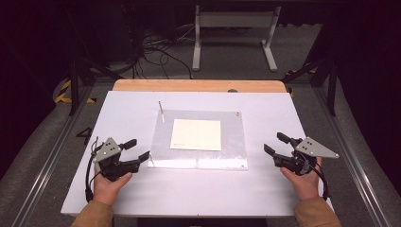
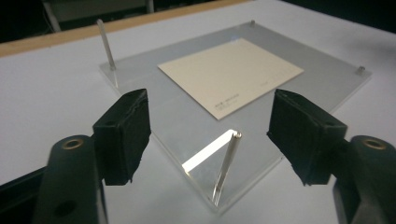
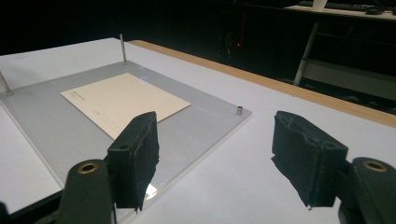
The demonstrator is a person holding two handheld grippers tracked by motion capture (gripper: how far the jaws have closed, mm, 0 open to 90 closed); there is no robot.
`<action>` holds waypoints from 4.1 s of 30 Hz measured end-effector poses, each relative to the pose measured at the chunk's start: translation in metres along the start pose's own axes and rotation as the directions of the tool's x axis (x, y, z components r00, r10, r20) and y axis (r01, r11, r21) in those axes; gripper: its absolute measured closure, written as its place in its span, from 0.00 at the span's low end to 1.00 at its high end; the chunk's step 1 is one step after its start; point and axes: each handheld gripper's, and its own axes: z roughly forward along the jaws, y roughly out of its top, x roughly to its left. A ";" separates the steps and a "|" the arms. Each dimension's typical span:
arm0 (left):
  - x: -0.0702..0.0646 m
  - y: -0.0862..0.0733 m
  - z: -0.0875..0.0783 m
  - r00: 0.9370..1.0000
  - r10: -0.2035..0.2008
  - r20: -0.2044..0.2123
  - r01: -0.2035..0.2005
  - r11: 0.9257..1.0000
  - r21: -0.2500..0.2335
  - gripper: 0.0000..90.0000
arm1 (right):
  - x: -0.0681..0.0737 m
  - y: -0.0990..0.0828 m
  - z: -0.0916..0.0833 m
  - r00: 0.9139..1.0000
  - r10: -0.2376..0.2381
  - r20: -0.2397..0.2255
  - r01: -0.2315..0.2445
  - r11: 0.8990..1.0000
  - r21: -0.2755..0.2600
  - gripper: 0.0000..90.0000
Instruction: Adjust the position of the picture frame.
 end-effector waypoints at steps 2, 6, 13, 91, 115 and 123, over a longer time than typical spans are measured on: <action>0.000 -0.001 0.004 1.000 0.003 -0.006 -0.003 0.999 0.040 0.40 | 0.001 0.000 0.000 1.000 0.000 -0.005 0.000 1.000 0.001 0.35; 0.000 -0.003 0.008 1.000 0.004 0.011 -0.005 0.997 0.072 0.48 | 0.002 0.000 0.001 1.000 0.000 -0.010 0.000 1.000 0.006 0.35; -0.008 -0.004 0.026 0.999 0.037 0.037 -0.043 0.980 0.195 0.69 | 0.004 0.000 0.002 1.000 -0.001 -0.019 0.002 1.000 0.015 0.36; 0.009 0.015 0.009 0.990 -0.038 -0.136 0.053 0.993 0.109 0.55 | 0.071 0.035 0.097 0.905 -0.050 -0.422 0.273 0.829 0.488 0.69; 0.011 0.004 -0.008 0.984 -0.055 -0.171 0.071 0.993 0.091 0.54 | 0.078 0.026 0.130 0.883 -0.042 -0.467 0.332 0.759 0.560 0.82; 0.011 0.004 -0.007 0.985 -0.048 -0.167 0.065 0.993 0.098 0.54 | 0.080 0.026 0.129 0.874 -0.070 -0.482 0.363 0.751 0.551 0.92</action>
